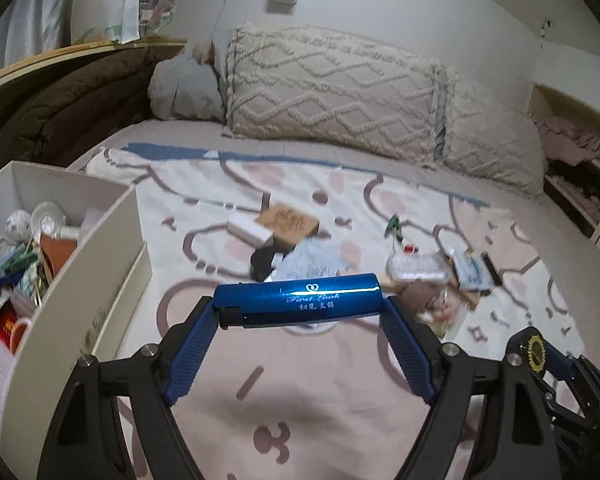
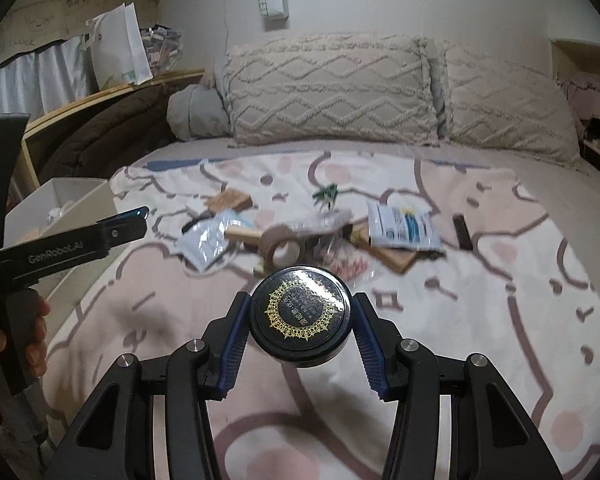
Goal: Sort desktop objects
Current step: 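Carry the blue lighter and black tin over the shoe box with both grippers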
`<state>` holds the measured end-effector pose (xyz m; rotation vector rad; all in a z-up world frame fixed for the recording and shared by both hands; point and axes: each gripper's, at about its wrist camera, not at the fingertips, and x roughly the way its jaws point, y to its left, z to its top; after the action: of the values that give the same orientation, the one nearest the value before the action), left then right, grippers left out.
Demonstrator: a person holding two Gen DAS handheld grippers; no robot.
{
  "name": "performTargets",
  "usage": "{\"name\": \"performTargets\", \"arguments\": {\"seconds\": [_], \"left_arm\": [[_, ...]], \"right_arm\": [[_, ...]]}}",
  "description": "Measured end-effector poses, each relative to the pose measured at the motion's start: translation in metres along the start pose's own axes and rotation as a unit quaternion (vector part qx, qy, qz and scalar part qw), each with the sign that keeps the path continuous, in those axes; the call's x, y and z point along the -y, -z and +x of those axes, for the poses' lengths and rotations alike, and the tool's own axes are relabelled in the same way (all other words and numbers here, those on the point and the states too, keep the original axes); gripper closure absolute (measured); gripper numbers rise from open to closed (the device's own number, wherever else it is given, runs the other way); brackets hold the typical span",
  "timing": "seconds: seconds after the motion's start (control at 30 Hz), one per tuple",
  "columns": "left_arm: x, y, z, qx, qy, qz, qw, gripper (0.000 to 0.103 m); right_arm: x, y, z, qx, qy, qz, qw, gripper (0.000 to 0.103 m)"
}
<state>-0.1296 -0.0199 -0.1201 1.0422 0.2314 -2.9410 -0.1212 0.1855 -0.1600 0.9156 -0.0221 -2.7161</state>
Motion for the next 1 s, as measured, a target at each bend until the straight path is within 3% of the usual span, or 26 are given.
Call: {"name": "performTargets", "arguments": {"seconds": [0.43, 0.73, 1.0], "left_arm": [[-0.023, -0.032, -0.036, 0.07, 0.0, 0.01, 0.9975, 0.02], [-0.053, -0.044, -0.069, 0.102, 0.006, -0.014, 0.9947, 0.02], [-0.091, -0.046, -0.094, 0.128, -0.025, -0.044, 0.9905, 0.02]], "right_arm": [[-0.021, -0.038, 0.007, 0.022, -0.021, -0.006, 1.0, 0.052], [-0.061, -0.063, 0.005, 0.04, -0.053, -0.018, 0.998, 0.052], [-0.1, -0.076, 0.0, 0.049, -0.09, -0.032, 0.994, 0.052]]}}
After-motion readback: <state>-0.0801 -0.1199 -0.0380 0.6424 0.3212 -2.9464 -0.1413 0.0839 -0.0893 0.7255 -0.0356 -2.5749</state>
